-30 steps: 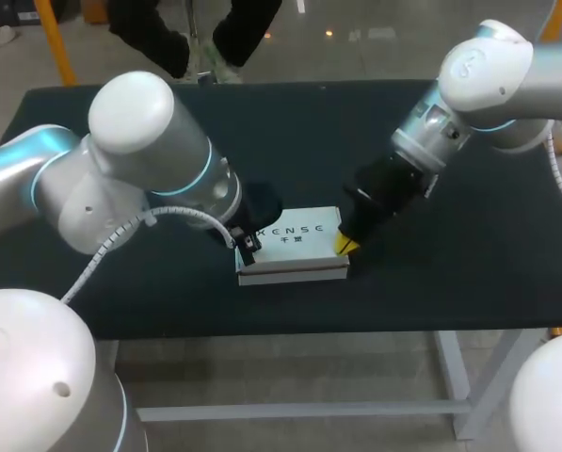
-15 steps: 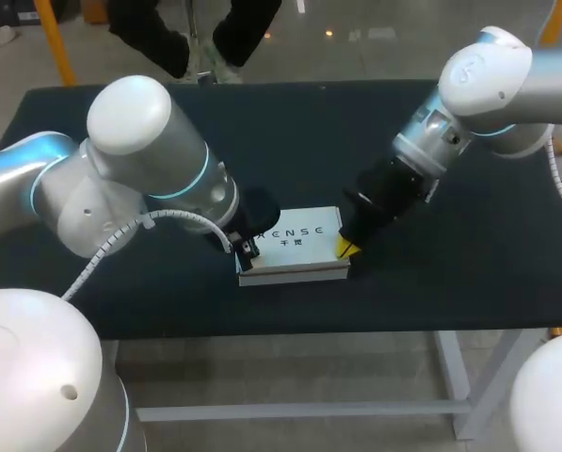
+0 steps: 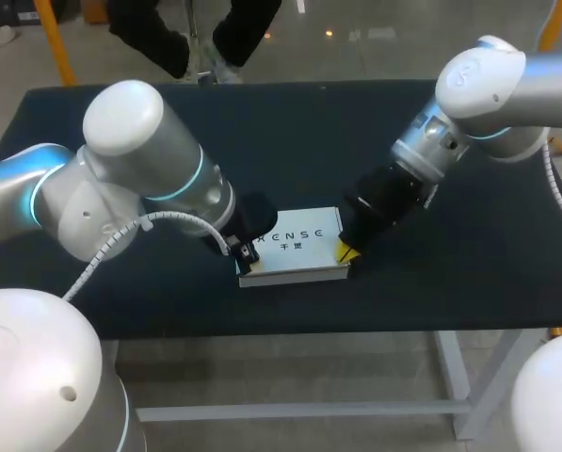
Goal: Assemble the packaging by folding the flat box into shape, placing the metal phone stand inside, and closing the box properly
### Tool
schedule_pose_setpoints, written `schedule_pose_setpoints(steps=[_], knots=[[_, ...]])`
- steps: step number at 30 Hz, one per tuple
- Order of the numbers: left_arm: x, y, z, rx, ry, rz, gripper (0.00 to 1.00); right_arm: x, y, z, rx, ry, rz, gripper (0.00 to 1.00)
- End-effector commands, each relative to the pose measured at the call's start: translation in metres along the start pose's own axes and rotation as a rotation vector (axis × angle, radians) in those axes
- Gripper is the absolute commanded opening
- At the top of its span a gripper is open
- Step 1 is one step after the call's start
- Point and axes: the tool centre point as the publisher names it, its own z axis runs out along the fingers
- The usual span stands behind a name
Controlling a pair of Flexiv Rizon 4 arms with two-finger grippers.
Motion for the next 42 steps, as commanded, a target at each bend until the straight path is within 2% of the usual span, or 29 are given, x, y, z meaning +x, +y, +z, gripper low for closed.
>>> schedule_pose_setpoints(steps=[1, 10, 26, 34, 35, 37, 38, 39, 40, 42], knots=[[-0.001, 0.001, 0.008, 0.004, 0.000, -0.001, 0.00, -0.006, 0.008, 0.005, 0.021, 0.008, -0.001, 0.00], [0.003, -0.009, -0.017, 0.028, -0.062, 0.042, 0.00, 0.013, -0.011, -0.013, -0.055, 0.011, -0.074, 0.00], [-0.003, 0.002, 0.008, 0.014, -0.001, -0.002, 0.00, -0.006, 0.014, -0.002, -0.009, 0.035, -0.019, 0.00], [0.005, -0.008, -0.021, 0.029, -0.042, -0.008, 0.00, 0.009, -0.006, -0.023, -0.074, 0.042, -0.092, 0.00], [0.006, -0.010, -0.025, 0.029, -0.042, -0.009, 0.06, 0.012, -0.008, -0.027, -0.084, 0.042, -0.102, 0.00], [0.008, -0.014, -0.032, 0.027, -0.036, -0.031, 0.29, 0.016, -0.014, -0.036, -0.112, 0.045, -0.126, 0.00], [0.009, -0.016, -0.035, 0.023, -0.039, -0.038, 0.45, 0.017, -0.016, -0.040, -0.127, 0.045, -0.136, 0.01], [0.011, -0.019, -0.038, 0.010, -0.042, -0.061, 0.80, 0.019, -0.017, -0.044, -0.143, 0.043, -0.149, 0.07], [0.013, -0.021, -0.041, 0.003, -0.037, -0.076, 1.00, 0.020, -0.019, -0.048, -0.161, 0.040, -0.163, 0.12], [0.019, -0.025, -0.045, -0.027, -0.054, -0.084, 1.00, 0.021, -0.022, -0.056, -0.186, 0.032, -0.204, 0.25]])
